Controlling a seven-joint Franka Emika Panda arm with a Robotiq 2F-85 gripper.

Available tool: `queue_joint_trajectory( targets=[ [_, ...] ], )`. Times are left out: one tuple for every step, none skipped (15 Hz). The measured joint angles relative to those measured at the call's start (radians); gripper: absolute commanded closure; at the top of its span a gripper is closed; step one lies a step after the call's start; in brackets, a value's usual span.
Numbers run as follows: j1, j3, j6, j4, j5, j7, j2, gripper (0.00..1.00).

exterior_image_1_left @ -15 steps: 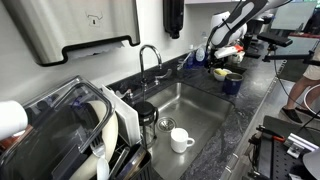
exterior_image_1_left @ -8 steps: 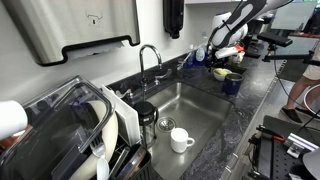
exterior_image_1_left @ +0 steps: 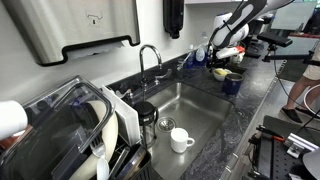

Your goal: Take the kitchen sponge out of the white bowl and use it to scrub the counter

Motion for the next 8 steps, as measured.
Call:
queue_joint_trajectory(
  targets=[
    [0.000, -0.002, 0.000, 0.000, 0.000, 0.000, 0.000, 0.17],
    [0.000, -0.003, 0.000, -0.001, 0.000, 0.000, 0.000, 0.28],
    [0.000, -0.004, 0.000, -0.002, 0.000, 0.000, 0.000, 0.34],
    [-0.001, -0.005, 0.000, -0.003, 0.000, 0.000, 0.000, 0.40],
    [-0.001, -0.006, 0.000, -0.004, 0.000, 0.000, 0.000, 0.48],
    [-0.001, -0.007, 0.000, -0.005, 0.000, 0.000, 0.000, 0.55],
    [-0.001, -0.008, 0.000, -0.007, 0.000, 0.000, 0.000, 0.62],
    [-0.001, -0.009, 0.000, -0.010, 0.000, 0.000, 0.000, 0.70]
  ],
)
